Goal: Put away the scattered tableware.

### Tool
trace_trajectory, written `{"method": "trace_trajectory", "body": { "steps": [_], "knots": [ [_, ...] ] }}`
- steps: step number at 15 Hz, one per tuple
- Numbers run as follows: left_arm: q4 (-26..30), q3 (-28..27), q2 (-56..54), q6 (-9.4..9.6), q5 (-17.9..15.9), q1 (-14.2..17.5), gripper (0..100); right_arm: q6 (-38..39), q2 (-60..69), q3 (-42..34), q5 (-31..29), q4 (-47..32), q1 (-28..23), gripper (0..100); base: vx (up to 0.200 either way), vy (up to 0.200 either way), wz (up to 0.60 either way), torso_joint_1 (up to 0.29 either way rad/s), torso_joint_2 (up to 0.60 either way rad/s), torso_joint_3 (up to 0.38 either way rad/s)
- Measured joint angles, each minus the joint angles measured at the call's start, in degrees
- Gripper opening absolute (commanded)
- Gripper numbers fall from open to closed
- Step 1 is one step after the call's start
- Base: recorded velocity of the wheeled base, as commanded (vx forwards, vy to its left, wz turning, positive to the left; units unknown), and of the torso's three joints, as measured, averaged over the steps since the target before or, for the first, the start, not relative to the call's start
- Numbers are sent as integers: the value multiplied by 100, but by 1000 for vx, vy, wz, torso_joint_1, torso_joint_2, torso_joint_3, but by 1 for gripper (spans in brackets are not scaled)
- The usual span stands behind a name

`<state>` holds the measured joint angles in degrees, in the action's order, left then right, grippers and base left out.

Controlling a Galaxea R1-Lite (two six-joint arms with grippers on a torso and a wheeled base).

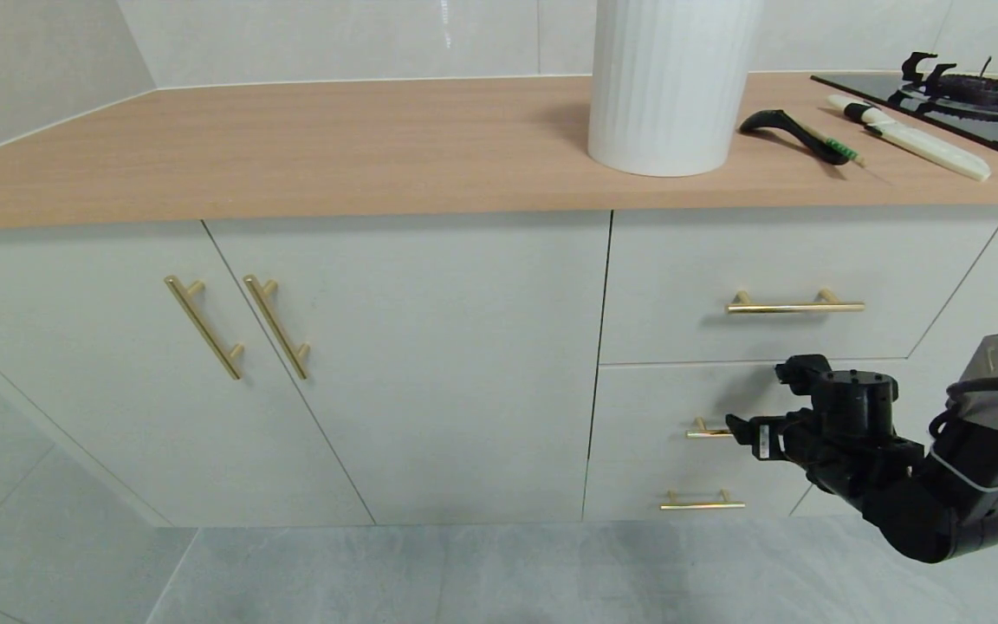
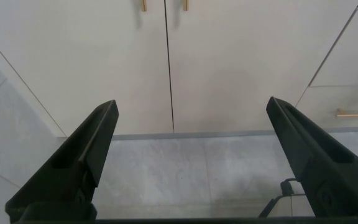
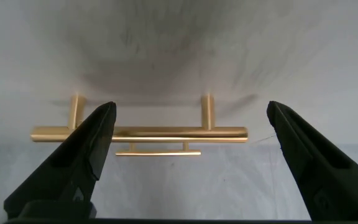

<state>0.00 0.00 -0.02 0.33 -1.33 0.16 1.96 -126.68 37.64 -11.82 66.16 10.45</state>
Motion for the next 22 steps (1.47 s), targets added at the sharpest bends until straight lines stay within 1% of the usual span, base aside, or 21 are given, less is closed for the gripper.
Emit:
{"method": "trace_trajectory", "body": {
  "steps": [10,12,14,16,18,20,22],
  "knots": [
    [0,0,0,5,2,0,100,17,-324,52,-5,155,-26,100,0,0,0,0,0,0],
    [0,0,0,2,0,0,100,-2,-250,-52,30,84,-41,100,0,0,0,0,0,0],
    [0,0,0,2,2,0,100,-24,-77,-187,157,-239,-52,100,0,0,0,0,0,0],
    [0,0,0,0,0,0,100,-134,271,-330,413,-879,-59,100,0,0,0,0,0,0],
    [0,0,0,2,2,0,100,-199,835,-418,647,-1835,-48,100,0,0,0,0,0,0],
    [0,0,0,2,0,-2,100,-223,1731,-363,959,-3107,-32,100,0,0,0,0,0,0],
    [0,0,0,2,0,-2,100,-226,2795,-146,1214,-4411,38,100,0,0,0,0,0,0]
  ]
}}
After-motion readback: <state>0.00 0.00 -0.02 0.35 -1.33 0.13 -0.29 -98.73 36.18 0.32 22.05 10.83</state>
